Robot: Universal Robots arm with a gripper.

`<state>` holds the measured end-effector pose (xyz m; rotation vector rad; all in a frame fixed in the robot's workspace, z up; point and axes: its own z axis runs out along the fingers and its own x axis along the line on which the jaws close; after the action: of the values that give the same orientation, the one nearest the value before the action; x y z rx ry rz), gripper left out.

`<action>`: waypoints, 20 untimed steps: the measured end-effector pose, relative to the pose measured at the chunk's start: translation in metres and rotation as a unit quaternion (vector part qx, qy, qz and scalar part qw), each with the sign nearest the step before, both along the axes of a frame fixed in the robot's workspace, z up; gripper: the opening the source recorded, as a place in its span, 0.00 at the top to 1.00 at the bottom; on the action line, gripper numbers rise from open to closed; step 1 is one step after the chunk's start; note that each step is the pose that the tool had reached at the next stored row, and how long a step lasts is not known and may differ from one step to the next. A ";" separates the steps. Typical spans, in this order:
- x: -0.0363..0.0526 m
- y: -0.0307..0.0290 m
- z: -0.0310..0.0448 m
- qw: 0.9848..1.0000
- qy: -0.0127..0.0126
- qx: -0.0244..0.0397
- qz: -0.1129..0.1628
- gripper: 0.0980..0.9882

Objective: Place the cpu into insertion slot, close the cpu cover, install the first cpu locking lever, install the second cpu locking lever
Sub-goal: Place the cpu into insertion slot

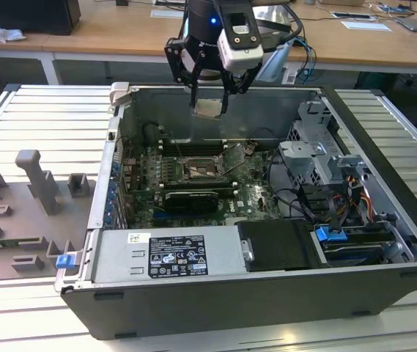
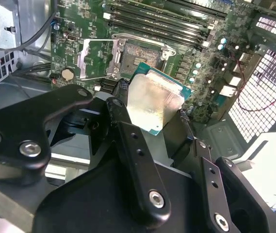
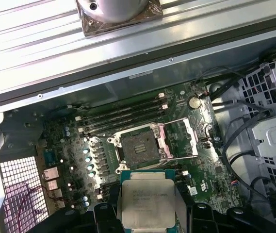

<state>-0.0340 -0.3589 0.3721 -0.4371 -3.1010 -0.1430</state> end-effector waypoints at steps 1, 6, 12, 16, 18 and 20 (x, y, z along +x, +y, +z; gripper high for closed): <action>0.0000 0.0000 0.0000 1.000 0.000 0.000 -0.003 0.51; 0.0000 0.0000 0.0000 1.000 0.000 0.000 -0.011 0.51; -0.0001 0.0000 -0.0001 1.000 0.000 0.000 -0.025 0.51; -0.0001 0.0000 -0.0004 0.999 0.000 0.000 -0.037 0.51; -0.0001 0.0000 -0.0005 0.999 0.000 0.000 -0.041 0.51; 0.0000 0.0000 -0.0005 0.999 0.000 0.000 -0.045 0.51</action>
<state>-0.0340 -0.3590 0.3715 -0.5758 -3.0824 -0.1434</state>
